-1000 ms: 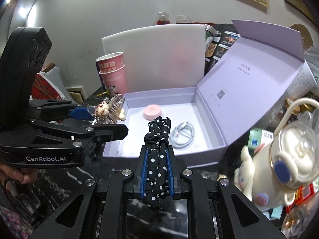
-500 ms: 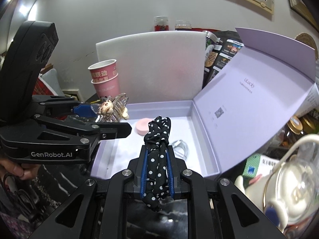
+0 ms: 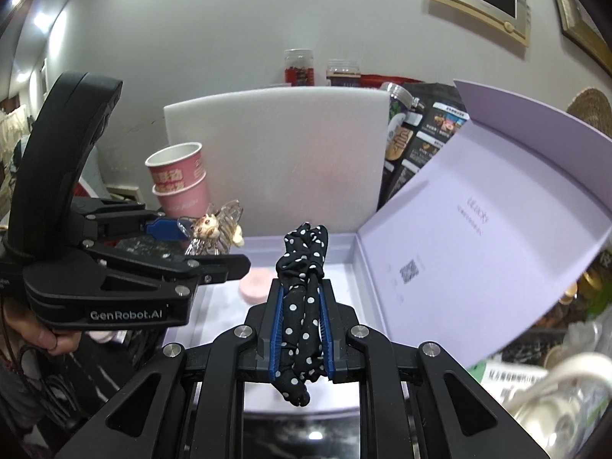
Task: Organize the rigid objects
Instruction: 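Carry the keychain and scrunchie with both grippers over the lilac box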
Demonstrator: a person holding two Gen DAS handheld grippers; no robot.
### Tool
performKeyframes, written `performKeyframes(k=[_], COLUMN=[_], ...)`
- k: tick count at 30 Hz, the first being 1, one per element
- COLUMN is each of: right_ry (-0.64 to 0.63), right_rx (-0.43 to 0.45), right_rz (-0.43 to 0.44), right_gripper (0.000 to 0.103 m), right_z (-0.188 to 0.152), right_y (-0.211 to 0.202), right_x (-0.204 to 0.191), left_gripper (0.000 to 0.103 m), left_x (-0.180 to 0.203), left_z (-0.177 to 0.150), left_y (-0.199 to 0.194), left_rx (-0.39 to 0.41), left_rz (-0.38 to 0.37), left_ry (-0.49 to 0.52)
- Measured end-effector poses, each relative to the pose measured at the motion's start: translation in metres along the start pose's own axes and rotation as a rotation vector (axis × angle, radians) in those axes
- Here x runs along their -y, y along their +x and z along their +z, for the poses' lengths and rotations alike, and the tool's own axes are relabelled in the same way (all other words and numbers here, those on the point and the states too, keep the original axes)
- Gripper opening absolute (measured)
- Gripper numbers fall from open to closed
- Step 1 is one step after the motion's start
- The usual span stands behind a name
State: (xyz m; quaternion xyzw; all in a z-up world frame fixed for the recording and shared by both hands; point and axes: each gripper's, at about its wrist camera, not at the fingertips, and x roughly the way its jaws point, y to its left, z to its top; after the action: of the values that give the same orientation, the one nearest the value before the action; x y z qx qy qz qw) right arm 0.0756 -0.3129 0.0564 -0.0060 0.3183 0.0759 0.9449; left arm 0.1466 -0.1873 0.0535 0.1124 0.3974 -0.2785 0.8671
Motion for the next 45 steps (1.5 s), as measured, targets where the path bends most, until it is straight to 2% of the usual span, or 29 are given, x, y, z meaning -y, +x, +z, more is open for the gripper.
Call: performKeyframes(k=[11, 20, 27, 30, 41, 45], right_ry=[0.034, 0.052, 0.056, 0.082, 0.118, 0.127], right_rx=[0.000, -0.002, -0.055, -0.099, -0.167, -0.195], right_rz=[-0.030, -0.044, -0.037, 0.000, 0.000, -0.004], right_gripper=[0.017, 0.017, 0.017, 0.017, 0.017, 0.017], right_z=[0.020, 0.023, 0.018, 0.014, 0.004, 0.002], right_y=[0.024, 0.046, 0.064, 0.075, 0.100, 0.113], right_x=[0.016, 0.024, 0.028, 0.033, 0.045, 0.047], left_gripper=[0.050, 0.050, 0.050, 0.050, 0.051, 0.050], left_x=[-0.011, -0.018, -0.018, -0.016, -0.005, 0.003], left_z=[0.018, 0.022, 0.020, 0.020, 0.016, 0.016], left_y=[0.028, 0.063, 0.089, 0.099, 0.129, 0.140], left_rx=[-0.016, -0.062, -0.109, -0.133, -0.182, -0.205], left_rz=[0.029, 0.044, 0.043, 0.025, 0.081, 0.080], left_ry=[0.009, 0.009, 0.012, 0.012, 0.059, 0.047])
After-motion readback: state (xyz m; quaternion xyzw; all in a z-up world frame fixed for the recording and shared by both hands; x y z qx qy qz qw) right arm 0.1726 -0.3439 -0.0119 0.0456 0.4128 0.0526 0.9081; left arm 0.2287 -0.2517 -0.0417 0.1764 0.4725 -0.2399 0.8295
